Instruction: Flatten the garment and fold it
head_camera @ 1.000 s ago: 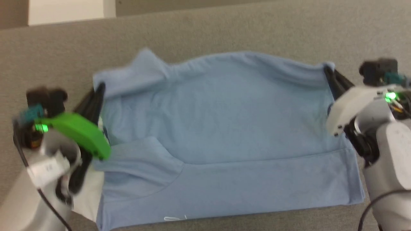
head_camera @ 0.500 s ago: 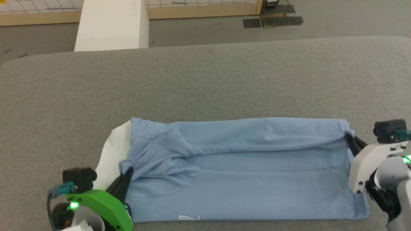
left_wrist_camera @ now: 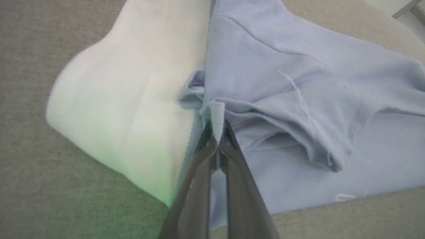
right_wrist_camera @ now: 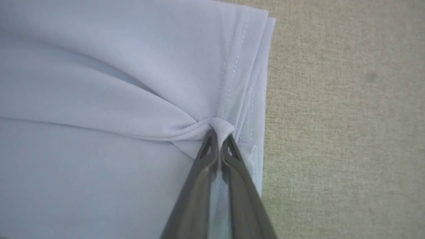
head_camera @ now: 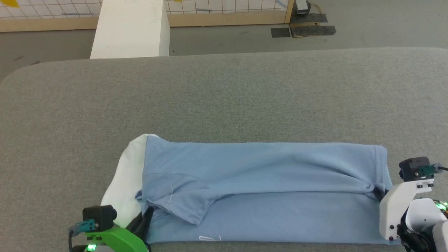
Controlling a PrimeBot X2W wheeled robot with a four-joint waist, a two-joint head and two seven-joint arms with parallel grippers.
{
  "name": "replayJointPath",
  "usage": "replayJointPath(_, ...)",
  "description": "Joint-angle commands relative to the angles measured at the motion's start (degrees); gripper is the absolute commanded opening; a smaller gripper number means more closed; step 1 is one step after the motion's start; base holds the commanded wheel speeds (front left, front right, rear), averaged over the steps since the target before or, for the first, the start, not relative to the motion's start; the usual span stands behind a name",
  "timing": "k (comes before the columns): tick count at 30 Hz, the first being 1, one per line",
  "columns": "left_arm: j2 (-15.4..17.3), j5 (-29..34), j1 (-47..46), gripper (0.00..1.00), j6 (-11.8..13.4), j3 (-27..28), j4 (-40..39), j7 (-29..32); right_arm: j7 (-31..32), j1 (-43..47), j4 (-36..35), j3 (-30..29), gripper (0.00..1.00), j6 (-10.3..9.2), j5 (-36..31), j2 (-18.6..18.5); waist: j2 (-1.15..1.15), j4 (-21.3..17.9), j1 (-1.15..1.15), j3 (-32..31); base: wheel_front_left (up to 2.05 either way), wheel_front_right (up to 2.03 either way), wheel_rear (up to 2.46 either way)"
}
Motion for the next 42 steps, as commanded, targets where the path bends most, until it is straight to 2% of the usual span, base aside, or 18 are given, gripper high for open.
replayJointPath(1,-0.4,0.9,0.3,1.0,0.1,-0.1,0.4,-0.8,0.1,1.6,-0.8,-0.8,1.0,-0.08,0.1,0.8,0.0,0.3,0.01,-0.6,0.0,0.0,0.0)
replayJointPath(8,-2.2,3.8,-0.6,1.0,0.9,0.9,-0.3,-8.9,-5.0,4.5,-5.2,-4.7,1.0,-0.08,1.2,3.7,0.0,1.0,0.01,-2.0,0.0,0.0,0.0)
replayJointPath(14,-3.6,8.3,-2.4,1.0,3.7,3.2,0.0,-16.5,-12.1,5.6,-7.4,-9.1,1.0,-0.08,0.7,7.0,0.0,1.4,0.01,-3.2,0.0,0.0,0.0)
replayJointPath(22,-6.2,17.1,-8.7,1.0,4.6,6.3,1.0,-18.3,-17.0,4.1,-4.8,-14.6,1.0,-0.08,-0.4,11.1,0.0,2.3,0.01,-4.4,0.0,0.0,0.0)
replayJointPath(29,-9.9,22.7,-13.1,1.0,2.2,9.6,4.7,-18.4,-15.3,1.3,1.3,-17.9,1.0,-0.08,-0.5,12.2,0.0,2.7,0.01,-5.0,0.0,0.0,0.0)
replayJointPath(36,-12.1,25.5,-14.2,1.0,0.8,13.5,8.6,-18.4,-10.0,-2.8,10.8,-19.9,1.0,-0.08,0.1,12.3,0.0,2.2,0.01,-5.3,0.0,0.0,0.0)
replayJointPath(42,-13.5,27.5,-13.4,1.0,-0.6,15.0,9.8,-18.4,-0.5,-4.6,16.9,-19.2,1.0,-0.08,-2.0,12.3,0.0,2.3,0.01,-5.4,0.0,0.0,0.0)
